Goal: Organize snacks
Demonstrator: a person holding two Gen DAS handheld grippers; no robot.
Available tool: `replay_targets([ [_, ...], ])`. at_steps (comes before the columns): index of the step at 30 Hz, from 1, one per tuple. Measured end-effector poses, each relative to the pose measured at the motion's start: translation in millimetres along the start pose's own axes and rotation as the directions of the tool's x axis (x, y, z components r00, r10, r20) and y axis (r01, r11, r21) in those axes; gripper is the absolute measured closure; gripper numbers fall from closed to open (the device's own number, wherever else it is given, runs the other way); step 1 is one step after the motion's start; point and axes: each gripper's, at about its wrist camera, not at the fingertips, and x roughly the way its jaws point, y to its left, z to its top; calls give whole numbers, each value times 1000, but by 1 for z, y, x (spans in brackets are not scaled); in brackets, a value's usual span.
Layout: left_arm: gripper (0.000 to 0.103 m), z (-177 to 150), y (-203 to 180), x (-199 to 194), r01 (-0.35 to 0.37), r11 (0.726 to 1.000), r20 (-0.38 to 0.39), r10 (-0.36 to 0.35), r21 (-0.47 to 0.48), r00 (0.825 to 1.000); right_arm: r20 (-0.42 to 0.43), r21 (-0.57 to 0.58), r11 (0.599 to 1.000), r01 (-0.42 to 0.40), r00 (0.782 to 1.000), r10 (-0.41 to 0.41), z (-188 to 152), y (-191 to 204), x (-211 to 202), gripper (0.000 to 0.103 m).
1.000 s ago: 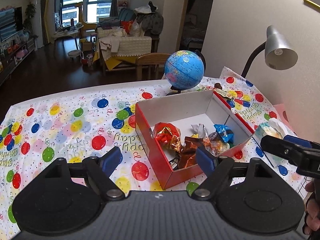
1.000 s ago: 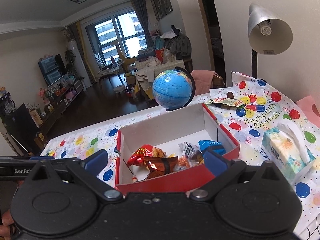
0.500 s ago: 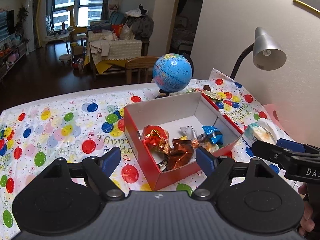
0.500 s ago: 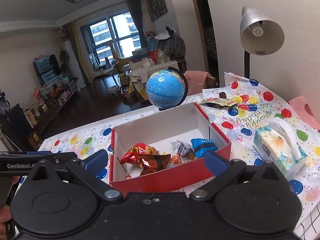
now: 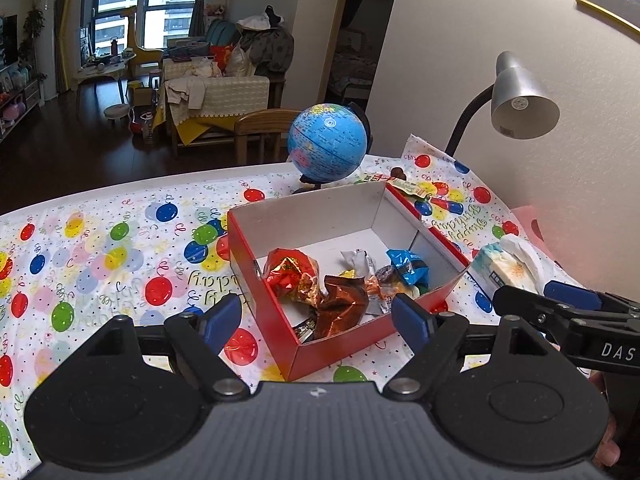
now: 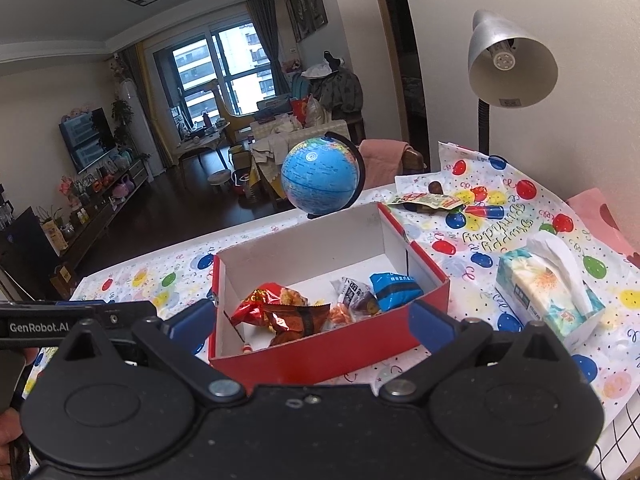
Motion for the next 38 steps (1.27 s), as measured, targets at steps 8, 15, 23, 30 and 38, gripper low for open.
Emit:
replay_targets([
  [8, 21, 2, -5, 1, 15, 1000, 3, -15, 8, 1000, 0, 4, 1000, 5, 1000, -5, -1, -3, -1, 0],
  [15, 21, 2, -6, 3, 13, 1000, 2, -13, 10, 1000, 1, 5, 1000, 6, 1000, -6, -1, -3, -1, 0],
  [23, 21, 2, -6, 5, 18, 1000, -4, -18, 15, 1000, -3, 5, 1000, 2, 1000, -2, -2, -4, -1, 0],
  [30, 21, 2, -6, 7, 17, 1000, -9, -17, 11, 1000, -5, 9, 1000, 3, 1000, -3, -3, -4, 0, 0],
  [38, 21, -1, -2, 6, 13, 1000, -14, -13, -1, 1000, -10, 9, 1000, 0, 1000, 0, -7, -3, 1, 0],
])
